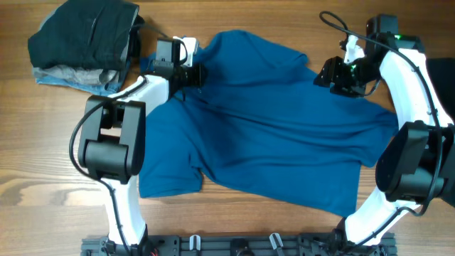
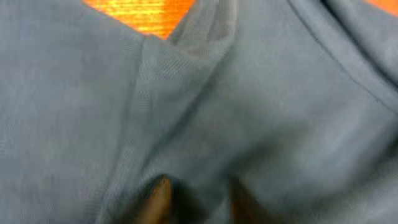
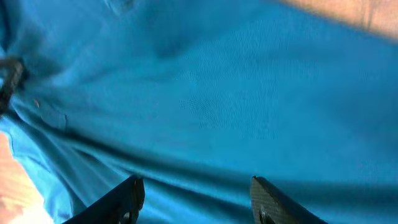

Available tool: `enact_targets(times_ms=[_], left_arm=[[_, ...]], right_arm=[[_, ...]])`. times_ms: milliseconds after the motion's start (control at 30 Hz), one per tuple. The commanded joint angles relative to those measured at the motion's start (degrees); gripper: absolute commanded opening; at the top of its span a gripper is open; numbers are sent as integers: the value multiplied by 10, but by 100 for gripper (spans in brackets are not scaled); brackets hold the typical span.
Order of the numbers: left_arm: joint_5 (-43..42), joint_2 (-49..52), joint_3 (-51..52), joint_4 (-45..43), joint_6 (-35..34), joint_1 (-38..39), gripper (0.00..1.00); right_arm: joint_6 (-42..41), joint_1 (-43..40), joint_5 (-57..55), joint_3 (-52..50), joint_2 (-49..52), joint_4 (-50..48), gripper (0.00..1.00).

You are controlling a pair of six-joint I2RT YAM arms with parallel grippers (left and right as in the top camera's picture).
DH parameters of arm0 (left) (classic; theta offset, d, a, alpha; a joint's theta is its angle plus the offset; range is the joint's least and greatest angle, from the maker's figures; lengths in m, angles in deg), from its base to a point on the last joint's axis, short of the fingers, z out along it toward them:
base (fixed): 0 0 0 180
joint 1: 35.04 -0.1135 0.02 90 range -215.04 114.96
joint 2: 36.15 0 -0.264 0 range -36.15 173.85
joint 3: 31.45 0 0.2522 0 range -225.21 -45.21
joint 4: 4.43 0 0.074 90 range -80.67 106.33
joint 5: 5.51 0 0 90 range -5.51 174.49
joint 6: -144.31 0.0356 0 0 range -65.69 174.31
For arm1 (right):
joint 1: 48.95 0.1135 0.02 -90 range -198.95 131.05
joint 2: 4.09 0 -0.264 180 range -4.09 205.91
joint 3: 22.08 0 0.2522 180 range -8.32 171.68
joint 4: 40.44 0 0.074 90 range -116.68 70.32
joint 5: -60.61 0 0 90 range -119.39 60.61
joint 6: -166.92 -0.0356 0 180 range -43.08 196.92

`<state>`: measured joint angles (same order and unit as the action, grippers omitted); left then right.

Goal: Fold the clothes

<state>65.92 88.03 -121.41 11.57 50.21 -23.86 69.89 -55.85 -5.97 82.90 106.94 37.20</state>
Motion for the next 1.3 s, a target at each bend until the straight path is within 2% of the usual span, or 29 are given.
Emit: enact_targets(times_ms=[0, 33, 67, 100, 133, 167, 267, 367, 433, 467, 533, 733, 800, 833, 867, 900, 1033, 1100, 1133, 1167, 1200, 1267], left_arm=[[111, 61, -8, 12, 17, -22, 11], [172, 71, -8, 26, -9, -39, 13], [238, 79, -8, 46, -57, -60, 24], [271, 80, -8, 71, -124, -91, 24], [228, 79, -8, 76, -127, -122, 24], [169, 76, -9, 72, -104, -144, 27], [54, 57, -9, 71, -31, -161, 40], [9, 29, -9, 71, -5, -138, 52], [1, 6, -9, 74, -6, -117, 56], [-1, -4, -9, 77, -6, -109, 58], [-1, -18, -9, 77, -6, -93, 61], [-1, -47, -9, 107, -6, -51, 66], [0, -54, -9, 125, -6, -39, 66], [0, -58, -9, 132, -6, -35, 66], [-1, -61, -9, 138, -6, -33, 66], [-1, -64, -9, 144, -6, -32, 67], [-1, -75, -9, 155, -9, -30, 76], [-11, -79, -10, 154, -14, -30, 85], [-36, -80, -10, 153, -15, -30, 86], [-47, -80, -10, 153, -15, -29, 86], [-48, -80, -10, 152, -23, -26, 88], [-48, -81, -10, 151, -23, -21, 89]], right_arm=[[-12, 0, -44, -8, -15, 27, 63], [-31, 0, -76, -16, -15, 38, 64], [-62, -1, -114, -26, -15, 49, 66], [-97, -8, -151, -37, -15, 57, 68], [-113, -17, -167, -45, -15, 55, 70], [-113, -31, -175, -56, -15, 38, 76], [-90, -63, -174, -88, -14, -30, 80], [2, -71, -144, -113, -13, -105, 85], [8, -71, -156, -113, -7, -112, 83], [5, -71, -168, -114, -2, -115, 80], [4, -72, -177, -114, 12, -137, 67], [-26, -72, -177, -114, 88, -275, 50], [-25, -72, -177, -114, 121, -311, 36], [-26, -73, -189, -114, 133, -318, 20], [-36, -74, -204, -114, 139, -325, 10], [-48, -79, -228, -114, 145, -343, 4], [-52, -122, -232, -99, 146, -473, 4], [-52, -144, -188, -83, 146, -557, 4], [-51, -151, -157, -78, 146, -598, 6], [-50, -153, -124, -71, 145, -613, 54], [-50, -153, -105, -66, 144, -609, 86], [-45, -153, -96, -64, 130, -586, 87]])
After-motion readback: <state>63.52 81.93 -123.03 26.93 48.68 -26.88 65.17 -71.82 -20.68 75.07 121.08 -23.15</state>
